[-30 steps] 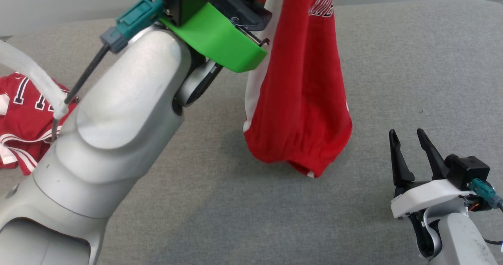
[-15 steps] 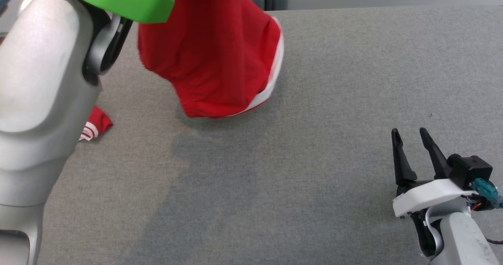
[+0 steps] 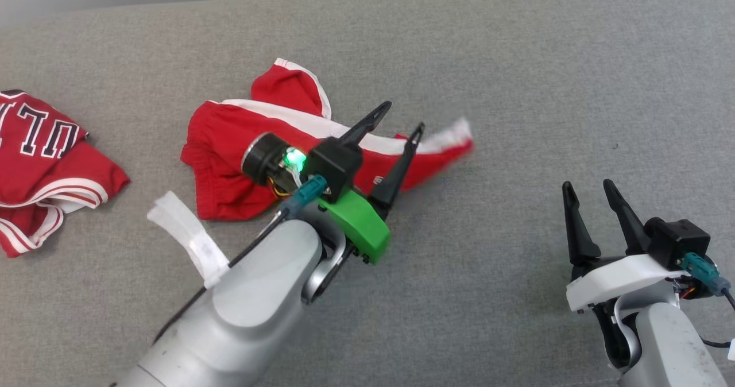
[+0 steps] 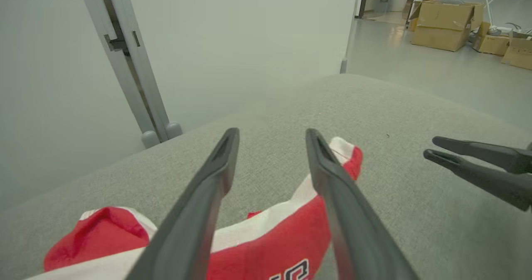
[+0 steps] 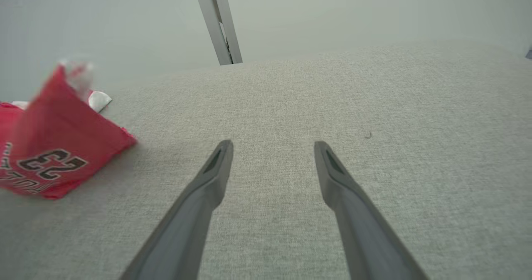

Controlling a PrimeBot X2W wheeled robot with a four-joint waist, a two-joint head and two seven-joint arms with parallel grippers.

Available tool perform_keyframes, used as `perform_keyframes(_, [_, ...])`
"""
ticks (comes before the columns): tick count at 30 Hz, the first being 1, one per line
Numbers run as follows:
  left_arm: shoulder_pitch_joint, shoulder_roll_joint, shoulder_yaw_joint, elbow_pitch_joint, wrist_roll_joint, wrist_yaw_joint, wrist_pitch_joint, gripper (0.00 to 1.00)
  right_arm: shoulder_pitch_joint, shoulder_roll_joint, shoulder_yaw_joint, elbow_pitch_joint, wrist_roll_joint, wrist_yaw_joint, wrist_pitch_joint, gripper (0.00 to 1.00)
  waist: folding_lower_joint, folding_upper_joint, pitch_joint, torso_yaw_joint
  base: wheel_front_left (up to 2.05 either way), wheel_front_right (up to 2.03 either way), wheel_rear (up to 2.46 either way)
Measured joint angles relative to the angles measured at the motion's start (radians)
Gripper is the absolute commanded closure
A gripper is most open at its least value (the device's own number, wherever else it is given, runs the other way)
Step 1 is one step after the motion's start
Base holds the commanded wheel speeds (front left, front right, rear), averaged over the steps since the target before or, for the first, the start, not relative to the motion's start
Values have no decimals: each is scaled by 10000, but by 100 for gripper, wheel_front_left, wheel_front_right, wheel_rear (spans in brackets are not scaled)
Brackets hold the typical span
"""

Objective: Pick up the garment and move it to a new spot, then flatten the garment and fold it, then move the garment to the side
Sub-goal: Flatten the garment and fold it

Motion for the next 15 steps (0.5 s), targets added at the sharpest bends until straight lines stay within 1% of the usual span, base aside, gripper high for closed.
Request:
perform_keyframes(2, [250, -199, 29, 282, 46, 23, -81, 0, -4, -2, -13, 6, -2, 0, 0, 0, 0, 0, 46, -41, 0, 0, 0])
perform_keyframes(4, [400, -265, 249, 435, 92, 134, -90, 0, -7, 0, -79, -4, -31, 0, 0, 0, 0, 0, 54, -21, 0, 0, 0])
perform_keyframes(7, [644, -245, 1110, 173, 322, 314, -132, 0, -26, -2, -148, -31, -125, 0, 0, 0, 0, 0, 32, 117, 0, 0, 0])
perform_keyframes(10, [978, -150, 1764, 63, 430, 410, -132, 0, -43, -2, -67, -48, -155, 0, 0, 0, 0, 0, -1, 243, 0, 0, 0])
perform_keyframes(11, [1225, -21, 2383, -23, 506, 493, -132, 0, -85, -2, 65, -40, -176, 0, 0, 0, 0, 0, -35, 343, 0, 0, 0])
perform_keyframes(15, [1719, 174, 3501, -165, 800, 543, -148, 0, -329, -2, 410, -15, -244, 0, 0, 0, 0, 0, -75, 519, 0, 0, 0])
